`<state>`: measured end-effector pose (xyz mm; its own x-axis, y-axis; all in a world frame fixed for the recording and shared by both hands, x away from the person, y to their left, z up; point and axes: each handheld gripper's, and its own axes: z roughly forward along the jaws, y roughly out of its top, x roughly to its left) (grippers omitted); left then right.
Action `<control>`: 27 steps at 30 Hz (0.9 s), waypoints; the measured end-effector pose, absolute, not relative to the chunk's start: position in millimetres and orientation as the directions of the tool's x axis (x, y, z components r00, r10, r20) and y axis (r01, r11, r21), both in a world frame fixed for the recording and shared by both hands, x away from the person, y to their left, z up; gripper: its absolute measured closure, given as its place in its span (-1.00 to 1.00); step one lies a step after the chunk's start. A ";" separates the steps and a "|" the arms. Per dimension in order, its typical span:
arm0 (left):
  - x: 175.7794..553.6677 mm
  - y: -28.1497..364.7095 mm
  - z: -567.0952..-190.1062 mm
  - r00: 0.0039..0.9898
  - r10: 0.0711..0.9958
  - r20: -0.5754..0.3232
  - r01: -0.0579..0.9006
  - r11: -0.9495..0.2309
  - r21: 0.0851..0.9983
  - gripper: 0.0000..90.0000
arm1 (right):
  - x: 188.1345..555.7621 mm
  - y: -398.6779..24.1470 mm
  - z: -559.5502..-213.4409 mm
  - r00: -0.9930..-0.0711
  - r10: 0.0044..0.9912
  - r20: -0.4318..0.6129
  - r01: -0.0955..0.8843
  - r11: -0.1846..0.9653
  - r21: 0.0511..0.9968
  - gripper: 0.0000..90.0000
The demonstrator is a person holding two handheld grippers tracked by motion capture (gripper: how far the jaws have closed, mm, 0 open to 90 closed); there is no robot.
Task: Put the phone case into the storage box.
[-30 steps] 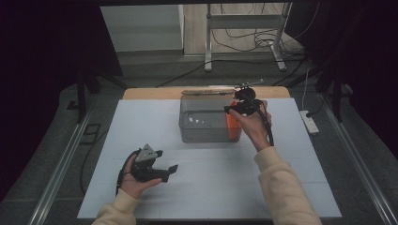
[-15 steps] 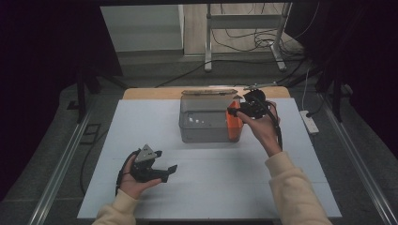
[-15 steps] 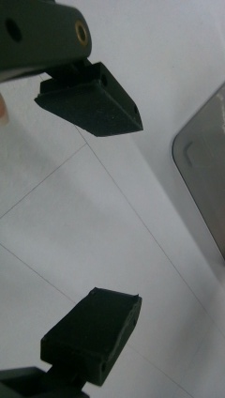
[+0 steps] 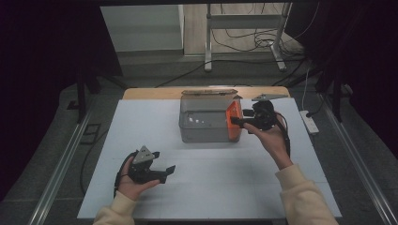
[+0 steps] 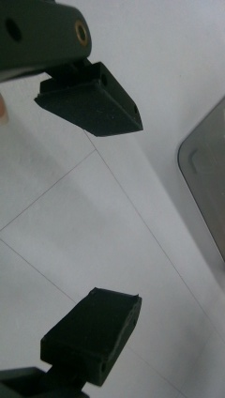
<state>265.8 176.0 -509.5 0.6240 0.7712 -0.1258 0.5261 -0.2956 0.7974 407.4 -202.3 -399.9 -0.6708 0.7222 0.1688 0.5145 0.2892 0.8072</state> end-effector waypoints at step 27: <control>263.9 176.6 -509.1 0.619 0.775 -0.126 0.529 -0.292 0.797 -0.66 | 320.9 -272.9 -452.9 -0.750 0.648 0.134 0.393 0.274 0.878 -0.46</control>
